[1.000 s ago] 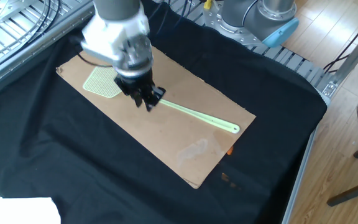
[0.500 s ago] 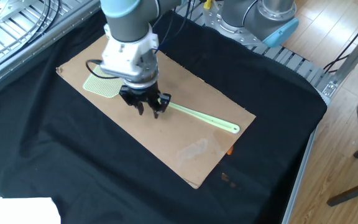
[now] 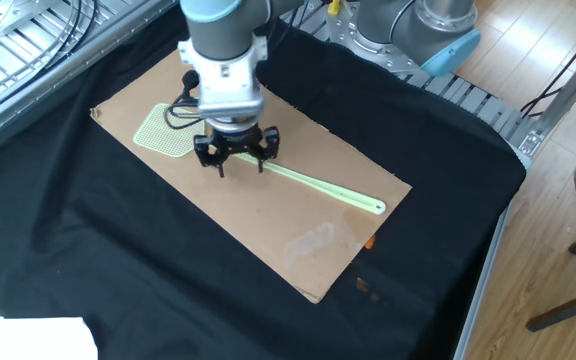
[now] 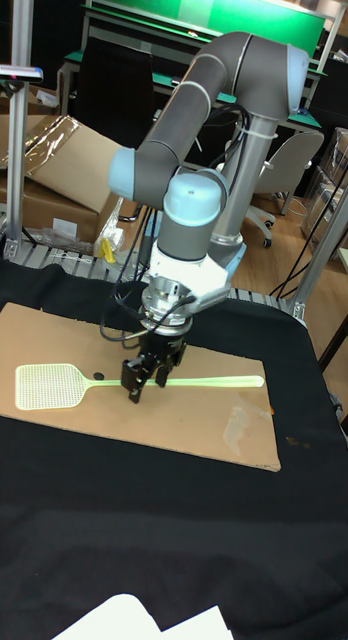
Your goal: Swat with a flyswatter
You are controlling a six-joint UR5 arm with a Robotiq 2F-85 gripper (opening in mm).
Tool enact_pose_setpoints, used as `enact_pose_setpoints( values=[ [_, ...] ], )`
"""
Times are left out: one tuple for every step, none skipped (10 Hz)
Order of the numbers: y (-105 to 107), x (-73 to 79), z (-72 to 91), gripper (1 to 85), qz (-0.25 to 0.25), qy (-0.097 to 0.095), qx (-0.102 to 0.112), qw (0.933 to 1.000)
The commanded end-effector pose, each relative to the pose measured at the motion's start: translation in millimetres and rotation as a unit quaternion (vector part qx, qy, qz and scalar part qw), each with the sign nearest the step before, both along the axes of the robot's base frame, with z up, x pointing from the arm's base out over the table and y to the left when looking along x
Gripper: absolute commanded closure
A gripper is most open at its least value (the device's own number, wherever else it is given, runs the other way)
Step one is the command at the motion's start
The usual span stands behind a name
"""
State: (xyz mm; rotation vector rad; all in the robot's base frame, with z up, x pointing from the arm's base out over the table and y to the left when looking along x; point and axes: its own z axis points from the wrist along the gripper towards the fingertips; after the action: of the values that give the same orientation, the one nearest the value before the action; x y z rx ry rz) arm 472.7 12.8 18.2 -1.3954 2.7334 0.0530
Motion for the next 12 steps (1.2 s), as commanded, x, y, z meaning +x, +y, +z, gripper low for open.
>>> enact_pose_setpoints(
  values=[
    [11.8, 4.1, 1.9, 13.3, 0.11, -0.037, 0.01, 0.9932],
    [13.3, -1.5, 1.8, 14.0, 0.109, -0.025, 0.013, 0.9936],
    [12.3, -5.0, 2.0, 15.0, 0.094, -0.017, 0.013, 0.9953],
    [6.5, -5.5, 1.4, 16.3, 0.087, -0.015, 0.002, 0.9961],
    [4.2, -5.8, 1.2, 24.3, 0.076, -0.013, -0.001, 0.997],
    [3.8, -0.3, 1.6, 42.0, 0.062, -0.023, -0.002, 0.9978],
    [8.4, 0.9, 2.0, 38.7, 0.095, -0.028, 0.004, 0.9951],
    [3.6, -6.3, 1.1, 35.0, 0.135, -0.016, -0.006, 0.9908],
    [7.8, -10.4, 1.2, 32.3, 0.17, -0.012, 0.002, 0.9853],
    [6.4, -12.8, 1.0, 31.3, 0.211, -0.01, -0.002, 0.9775],
    [4.4, -12.8, 0.8, 27.0, 0.223, -0.01, -0.006, 0.9747],
    [5.9, -6.4, 1.3, 23.3, 0.222, -0.022, -0.006, 0.9749]
  ],
)
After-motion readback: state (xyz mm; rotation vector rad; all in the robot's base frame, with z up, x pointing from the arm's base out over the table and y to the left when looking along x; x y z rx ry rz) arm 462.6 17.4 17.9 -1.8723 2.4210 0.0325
